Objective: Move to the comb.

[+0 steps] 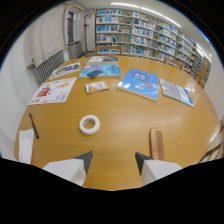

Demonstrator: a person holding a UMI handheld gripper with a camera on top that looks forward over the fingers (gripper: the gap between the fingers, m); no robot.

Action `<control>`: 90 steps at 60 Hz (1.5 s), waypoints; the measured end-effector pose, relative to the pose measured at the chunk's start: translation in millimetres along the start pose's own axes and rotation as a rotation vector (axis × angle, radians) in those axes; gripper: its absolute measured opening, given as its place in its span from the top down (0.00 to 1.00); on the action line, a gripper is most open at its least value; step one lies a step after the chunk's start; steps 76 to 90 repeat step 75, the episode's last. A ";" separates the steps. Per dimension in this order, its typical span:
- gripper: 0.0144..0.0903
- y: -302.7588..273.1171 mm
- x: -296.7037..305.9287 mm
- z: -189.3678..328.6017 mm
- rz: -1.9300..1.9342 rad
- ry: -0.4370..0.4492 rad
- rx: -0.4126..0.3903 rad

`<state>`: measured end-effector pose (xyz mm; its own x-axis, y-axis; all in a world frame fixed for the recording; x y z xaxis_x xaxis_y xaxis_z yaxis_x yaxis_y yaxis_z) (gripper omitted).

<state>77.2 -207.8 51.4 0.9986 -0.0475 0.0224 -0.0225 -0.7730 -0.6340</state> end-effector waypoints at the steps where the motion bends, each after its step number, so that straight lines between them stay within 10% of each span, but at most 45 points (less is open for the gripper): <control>1: 0.08 0.3 4.5 1.4 0.000 -0.001 -0.001; 37: 0.07 6.9 114.0 44.2 0.002 0.020 -0.019; 90: 0.08 10.6 124.4 54.2 0.017 -0.001 -0.030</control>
